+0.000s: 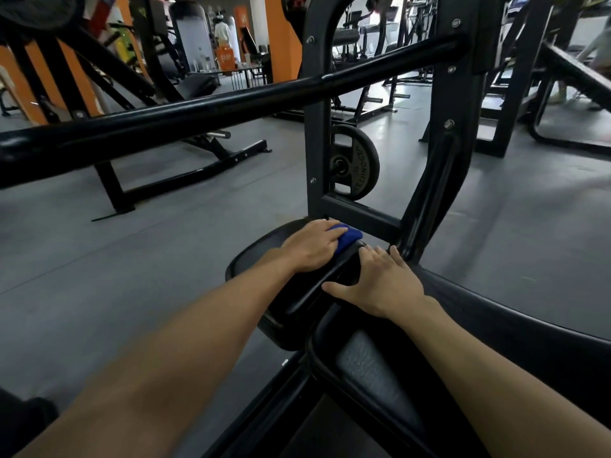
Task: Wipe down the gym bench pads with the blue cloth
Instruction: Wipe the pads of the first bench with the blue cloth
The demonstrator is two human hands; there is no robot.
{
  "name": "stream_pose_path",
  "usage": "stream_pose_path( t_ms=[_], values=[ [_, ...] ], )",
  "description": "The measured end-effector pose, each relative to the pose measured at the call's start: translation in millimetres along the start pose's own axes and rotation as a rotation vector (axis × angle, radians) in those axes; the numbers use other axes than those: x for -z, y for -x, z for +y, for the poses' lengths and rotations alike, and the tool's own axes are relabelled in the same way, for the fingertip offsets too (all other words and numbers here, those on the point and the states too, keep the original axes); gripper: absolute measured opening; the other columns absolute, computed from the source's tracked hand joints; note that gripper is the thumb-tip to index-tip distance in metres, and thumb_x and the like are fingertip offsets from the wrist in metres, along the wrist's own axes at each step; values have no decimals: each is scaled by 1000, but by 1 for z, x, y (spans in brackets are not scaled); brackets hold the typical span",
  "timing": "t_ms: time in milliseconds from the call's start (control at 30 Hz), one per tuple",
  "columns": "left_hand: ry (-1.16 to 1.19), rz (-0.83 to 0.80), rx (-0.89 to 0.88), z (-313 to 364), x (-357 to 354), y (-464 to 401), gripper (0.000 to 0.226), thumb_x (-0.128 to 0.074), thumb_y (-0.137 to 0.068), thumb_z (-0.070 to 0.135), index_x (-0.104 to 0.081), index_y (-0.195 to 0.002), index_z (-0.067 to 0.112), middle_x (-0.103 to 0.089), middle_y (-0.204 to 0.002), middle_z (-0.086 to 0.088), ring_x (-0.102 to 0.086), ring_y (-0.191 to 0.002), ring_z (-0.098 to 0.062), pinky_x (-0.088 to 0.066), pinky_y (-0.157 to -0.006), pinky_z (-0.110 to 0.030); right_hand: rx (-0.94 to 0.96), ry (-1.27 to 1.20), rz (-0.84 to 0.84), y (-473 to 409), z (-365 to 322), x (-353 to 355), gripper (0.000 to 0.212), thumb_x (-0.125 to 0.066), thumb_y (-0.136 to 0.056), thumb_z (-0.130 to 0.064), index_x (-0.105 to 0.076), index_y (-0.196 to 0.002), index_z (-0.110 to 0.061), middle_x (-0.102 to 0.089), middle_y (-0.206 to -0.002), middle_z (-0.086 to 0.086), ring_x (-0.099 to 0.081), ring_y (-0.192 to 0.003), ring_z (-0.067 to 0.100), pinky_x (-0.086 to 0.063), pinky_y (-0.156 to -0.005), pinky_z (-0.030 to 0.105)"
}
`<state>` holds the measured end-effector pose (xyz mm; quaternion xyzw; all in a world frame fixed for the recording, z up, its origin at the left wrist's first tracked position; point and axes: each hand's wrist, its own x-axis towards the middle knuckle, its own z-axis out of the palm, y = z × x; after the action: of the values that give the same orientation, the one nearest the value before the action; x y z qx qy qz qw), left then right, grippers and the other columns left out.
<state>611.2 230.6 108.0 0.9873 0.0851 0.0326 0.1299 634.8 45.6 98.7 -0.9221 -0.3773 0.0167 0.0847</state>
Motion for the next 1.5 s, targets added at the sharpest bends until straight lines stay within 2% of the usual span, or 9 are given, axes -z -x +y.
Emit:
stream_pose_path(
  t_ms=[133,467,633,767,900,1067,1200,1367,1500],
  values=[
    [36,-37,-83,12,-1,19,48,-36,-109,21,-37,-158,20,-25,-168,0,-18,-154,-17,-4,-120,-21,-81,6,10,5,-2,5,131,-39,-60,-100,-29,-151,-5,-35,-158,13,-22,-152,25,-6,-127,41],
    [-59,-63,-253,17,-11,89,49,-42,-108,18,-38,-157,23,-23,-168,5,-13,-156,-16,-12,-127,-32,-18,80,-42,60,14,25,131,-23,-63,-102,-35,-153,-7,-31,-162,9,-14,-153,25,0,-126,44],
    [46,-36,-186,25,-4,121,48,-43,-108,14,-40,-156,20,-30,-165,1,-19,-155,-18,-11,-125,-26,-22,75,-91,103,23,38,111,-40,-75,-90,-36,-153,-12,-21,-166,8,-6,-155,24,1,-126,44],
    [186,87,-184,53,11,144,52,-44,-108,10,-34,-158,17,-31,-165,-1,-22,-153,-16,-3,-114,-5,18,55,-98,129,22,53,97,-55,-83,-74,-34,-154,-12,-21,-166,8,-7,-155,25,3,-126,42],
    [320,48,-226,81,11,164,72,-55,-104,18,-14,-164,17,-26,-167,-5,-25,-152,-16,-17,-126,-27,35,-72,-6,140,11,65,65,-62,-88,-52,-51,-140,-15,-48,-148,5,-31,-146,30,-11,-125,45],
    [389,72,-98,81,-13,188,100,-69,-95,40,-2,-163,12,-11,-170,-3,-15,-155,-13,-12,-122,-22,28,-216,21,164,-12,54,50,-58,-94,-30,-51,-142,-18,-56,-142,5,-47,-134,24,-38,-113,43],
    [321,51,-43,60,-8,195,123,-80,-78,59,-1,-163,19,-11,-171,2,-14,-156,-14,-24,-125,-38,35,-311,78,169,-39,36,54,-46,-104,-35,-36,-155,-22,-43,-155,5,-36,-144,25,-30,-117,39],
    [-10,-35,-110,27,7,193,137,-80,-68,71,-1,-163,10,-4,-171,-4,-1,-157,-17,0,-128,-37,-157,-177,66,148,-81,10,73,-43,-94,-68,-34,-153,-24,-34,-159,15,-27,-146,36,-29,-119,48],
    [-119,-134,-112,12,8,185,144,-76,-64,78,4,-163,12,3,-172,-4,8,-157,-15,3,-128,-42,-133,-171,272,143,-92,5,41,-63,-93,-45,-55,-124,-20,-65,-124,5,-55,-119,27,-45,-101,43]
  ],
)
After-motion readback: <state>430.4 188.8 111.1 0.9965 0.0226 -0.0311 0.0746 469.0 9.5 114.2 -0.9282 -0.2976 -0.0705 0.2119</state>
